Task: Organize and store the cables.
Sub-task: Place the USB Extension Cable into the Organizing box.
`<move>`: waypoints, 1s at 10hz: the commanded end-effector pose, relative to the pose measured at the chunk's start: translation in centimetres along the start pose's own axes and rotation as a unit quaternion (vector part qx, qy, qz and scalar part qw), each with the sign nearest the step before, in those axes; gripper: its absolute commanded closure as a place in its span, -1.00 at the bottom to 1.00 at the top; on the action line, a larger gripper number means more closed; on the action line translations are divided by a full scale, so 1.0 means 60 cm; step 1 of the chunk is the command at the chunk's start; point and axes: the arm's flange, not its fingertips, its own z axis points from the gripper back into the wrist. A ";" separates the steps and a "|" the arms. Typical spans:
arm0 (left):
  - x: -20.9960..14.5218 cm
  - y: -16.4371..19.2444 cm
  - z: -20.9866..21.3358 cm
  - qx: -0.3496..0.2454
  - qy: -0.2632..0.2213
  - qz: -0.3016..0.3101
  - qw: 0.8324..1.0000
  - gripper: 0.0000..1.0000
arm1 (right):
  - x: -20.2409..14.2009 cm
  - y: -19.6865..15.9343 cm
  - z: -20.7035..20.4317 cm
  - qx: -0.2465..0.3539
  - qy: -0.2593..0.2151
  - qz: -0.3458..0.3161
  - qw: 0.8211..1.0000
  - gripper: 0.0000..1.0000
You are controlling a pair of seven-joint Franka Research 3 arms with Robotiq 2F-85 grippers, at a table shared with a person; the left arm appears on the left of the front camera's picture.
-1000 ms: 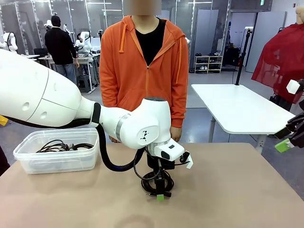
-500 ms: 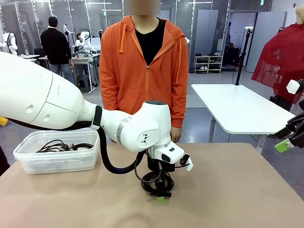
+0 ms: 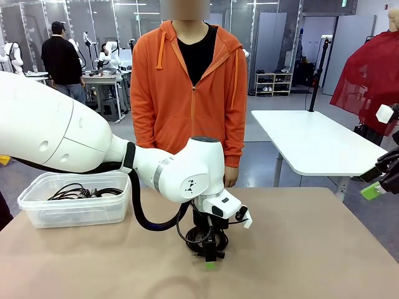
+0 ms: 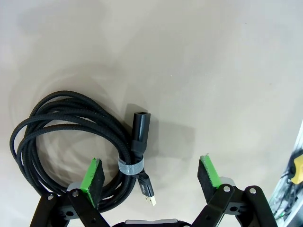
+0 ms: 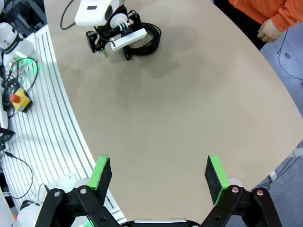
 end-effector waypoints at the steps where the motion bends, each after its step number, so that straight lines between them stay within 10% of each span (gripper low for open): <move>1: 0.002 -0.004 -0.009 0.011 -0.003 0.010 1.000 -1.00 | -0.002 0.001 0.002 -0.003 0.006 0.003 1.000 -1.00; 3: 0.004 -0.005 -0.011 0.010 -0.002 0.010 1.000 -1.00 | -0.002 0.001 0.002 -0.003 0.006 0.003 1.000 -1.00; 7: 0.004 -0.003 -0.004 0.018 0.008 0.015 1.000 1.00 | -0.002 0.001 0.002 -0.003 0.006 0.003 1.000 -1.00; 10: 0.008 -0.003 0.008 0.023 0.008 0.016 1.000 0.91 | -0.002 0.001 0.002 -0.003 0.006 0.003 1.000 -1.00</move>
